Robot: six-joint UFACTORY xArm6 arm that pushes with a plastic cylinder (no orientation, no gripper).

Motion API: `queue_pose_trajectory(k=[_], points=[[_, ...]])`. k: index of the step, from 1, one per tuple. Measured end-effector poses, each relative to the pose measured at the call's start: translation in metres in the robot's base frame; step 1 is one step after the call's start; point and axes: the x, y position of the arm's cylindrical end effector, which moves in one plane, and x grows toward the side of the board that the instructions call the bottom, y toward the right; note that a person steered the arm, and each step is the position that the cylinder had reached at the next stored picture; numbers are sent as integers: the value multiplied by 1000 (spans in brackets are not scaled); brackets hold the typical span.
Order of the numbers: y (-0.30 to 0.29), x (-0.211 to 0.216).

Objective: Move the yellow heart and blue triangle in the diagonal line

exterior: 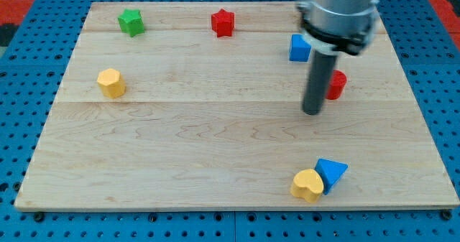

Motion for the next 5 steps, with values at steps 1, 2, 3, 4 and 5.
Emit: queue_pose_trajectory(k=[1, 2, 3, 4, 5], points=[[33, 51], [53, 104], [-14, 132], [-64, 131], [-67, 129]])
